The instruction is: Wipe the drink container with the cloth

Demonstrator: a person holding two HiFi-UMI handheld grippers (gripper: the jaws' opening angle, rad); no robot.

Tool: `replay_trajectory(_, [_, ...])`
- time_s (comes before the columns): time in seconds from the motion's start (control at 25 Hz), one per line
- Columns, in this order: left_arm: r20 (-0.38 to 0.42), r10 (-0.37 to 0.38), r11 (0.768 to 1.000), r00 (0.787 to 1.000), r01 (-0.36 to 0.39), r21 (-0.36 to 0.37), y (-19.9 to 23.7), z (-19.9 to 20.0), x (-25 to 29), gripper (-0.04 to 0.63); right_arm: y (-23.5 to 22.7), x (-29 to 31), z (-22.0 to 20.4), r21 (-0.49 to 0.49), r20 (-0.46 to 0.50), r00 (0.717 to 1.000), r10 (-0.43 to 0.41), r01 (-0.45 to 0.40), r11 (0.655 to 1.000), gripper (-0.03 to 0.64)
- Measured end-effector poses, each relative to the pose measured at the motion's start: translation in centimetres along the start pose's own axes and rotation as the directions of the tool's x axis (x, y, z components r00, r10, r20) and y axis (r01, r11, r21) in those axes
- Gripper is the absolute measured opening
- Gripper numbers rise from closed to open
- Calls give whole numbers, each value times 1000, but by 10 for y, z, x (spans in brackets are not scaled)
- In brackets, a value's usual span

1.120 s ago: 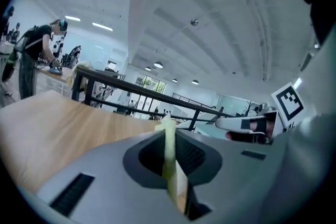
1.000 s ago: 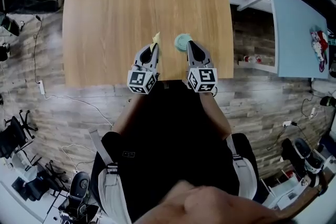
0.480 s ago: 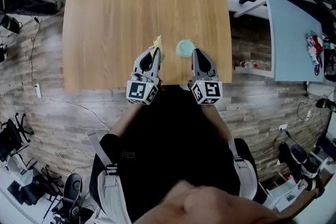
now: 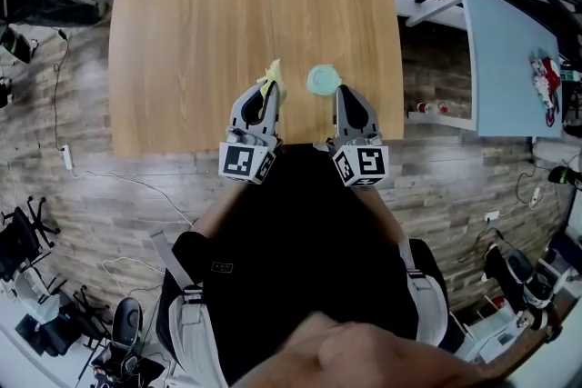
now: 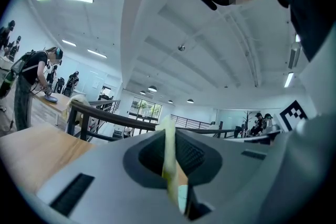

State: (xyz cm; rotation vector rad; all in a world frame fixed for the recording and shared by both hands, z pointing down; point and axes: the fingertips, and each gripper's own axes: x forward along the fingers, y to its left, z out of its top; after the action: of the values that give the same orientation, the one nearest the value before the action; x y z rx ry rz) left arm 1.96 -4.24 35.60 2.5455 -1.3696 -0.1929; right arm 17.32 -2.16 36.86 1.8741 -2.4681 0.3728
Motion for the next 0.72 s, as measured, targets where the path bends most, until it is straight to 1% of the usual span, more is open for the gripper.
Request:
replay_trajectory(0.12, [-3,-4,1000,1000,4,-4,2,-7,-1,37,0,-1,0,2,2,1000,-9,9,1000,34])
replay_trajectory(0.36, [-7,-3,1000,1000,3,-1,1,-6,0,37,-5,-3,0,-8,2,1000,-23,23,1000,34])
replay_trajectory(0.72, [-8,-13,1000,1000,13,-15,-1,-10,-1,37,-1,-4,-3,-12,-9,1000,-14,14,1000,32])
